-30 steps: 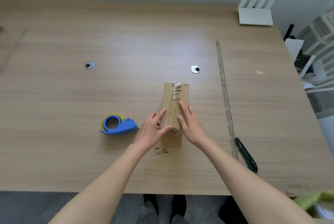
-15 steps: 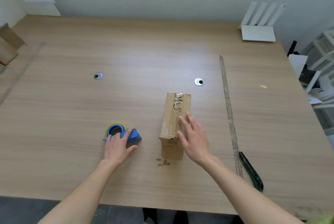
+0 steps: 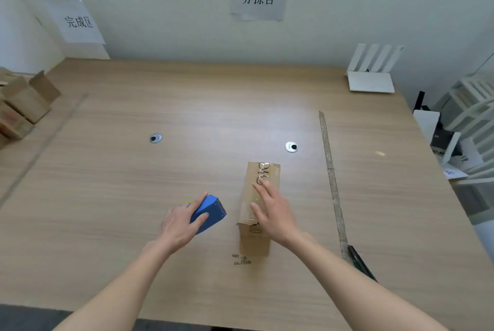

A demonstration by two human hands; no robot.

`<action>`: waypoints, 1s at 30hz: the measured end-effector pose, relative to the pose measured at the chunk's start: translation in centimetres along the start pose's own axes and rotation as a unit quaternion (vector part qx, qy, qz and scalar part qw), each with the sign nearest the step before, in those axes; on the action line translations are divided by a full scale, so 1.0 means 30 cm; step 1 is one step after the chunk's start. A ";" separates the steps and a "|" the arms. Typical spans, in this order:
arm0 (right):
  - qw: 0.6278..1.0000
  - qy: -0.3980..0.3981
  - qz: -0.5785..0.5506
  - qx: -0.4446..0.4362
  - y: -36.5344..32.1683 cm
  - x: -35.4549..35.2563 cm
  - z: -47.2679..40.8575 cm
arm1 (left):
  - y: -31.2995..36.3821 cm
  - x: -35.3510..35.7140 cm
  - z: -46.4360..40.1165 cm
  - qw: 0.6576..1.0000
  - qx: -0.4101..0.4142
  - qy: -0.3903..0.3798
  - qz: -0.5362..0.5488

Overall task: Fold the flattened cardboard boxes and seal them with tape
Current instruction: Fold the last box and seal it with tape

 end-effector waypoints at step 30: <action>0.955 0.036 -0.293 -0.015 -0.275 -0.431 -0.021 | 0.408 -0.600 0.114 0.958 0.277 0.043 -0.066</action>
Point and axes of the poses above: each hand's wrist, its own z-axis away from the middle knuckle, its own x-axis out of the palm, y = z × x, the point moved 3 cm from there along -z, towards the middle knuckle, and after that the axes turned 10 degrees about -y, right-handed, at the moved point
